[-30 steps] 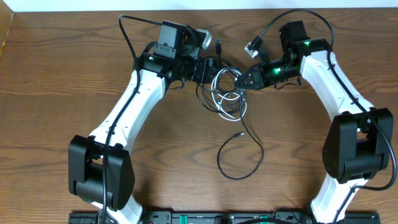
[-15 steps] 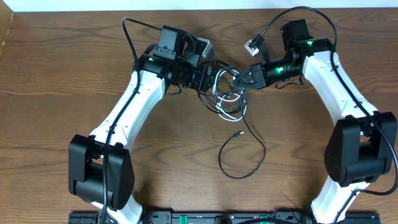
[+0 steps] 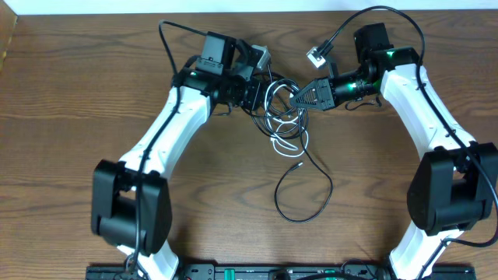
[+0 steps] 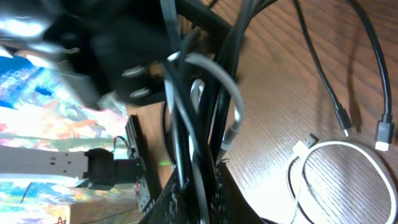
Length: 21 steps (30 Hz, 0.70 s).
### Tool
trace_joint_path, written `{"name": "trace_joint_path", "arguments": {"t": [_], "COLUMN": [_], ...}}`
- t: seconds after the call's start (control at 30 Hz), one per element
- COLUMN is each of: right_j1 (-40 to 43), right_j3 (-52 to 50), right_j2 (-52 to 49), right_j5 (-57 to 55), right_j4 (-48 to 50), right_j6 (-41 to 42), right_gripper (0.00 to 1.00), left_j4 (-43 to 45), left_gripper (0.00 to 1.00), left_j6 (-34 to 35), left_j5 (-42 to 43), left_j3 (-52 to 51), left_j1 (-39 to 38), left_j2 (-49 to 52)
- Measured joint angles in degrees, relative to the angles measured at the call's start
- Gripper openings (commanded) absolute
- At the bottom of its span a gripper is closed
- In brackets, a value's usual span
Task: Untangle cables
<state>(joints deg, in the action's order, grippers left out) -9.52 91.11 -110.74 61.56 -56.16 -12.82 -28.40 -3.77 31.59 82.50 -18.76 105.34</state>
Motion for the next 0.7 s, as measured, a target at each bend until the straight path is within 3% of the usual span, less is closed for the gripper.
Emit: {"name": "trace_joint_path", "arguments": {"t": [0.23, 0.5, 0.6, 0.7], "right_j1": [1.4, 7.63, 9.7, 10.08], "right_j3": [0.0, 0.0, 0.0, 0.0], "right_j2": [2.01, 3.89, 3.93, 3.96], "right_j5": [-4.15, -26.25, -33.48, -36.13], "right_j4": [0.92, 0.55, 0.5, 0.83], "right_j6": [3.56, 19.1, 22.14, 22.99], "right_gripper": [0.01, 0.02, 0.07, 0.2], "left_j4": [0.76, 1.31, 1.38, 1.49], "left_gripper": [0.08, 0.07, 0.07, 0.08], "left_j6": [7.17, 9.66, 10.36, 11.32], "left_j5": [-7.13, -12.81, -13.92, -13.81], "left_j3": [-0.42, -0.42, -0.42, -0.42], "left_j1": [-1.31, -1.42, 0.09, 0.7], "left_j2": [0.7, -12.44, -18.53, -23.04]}}
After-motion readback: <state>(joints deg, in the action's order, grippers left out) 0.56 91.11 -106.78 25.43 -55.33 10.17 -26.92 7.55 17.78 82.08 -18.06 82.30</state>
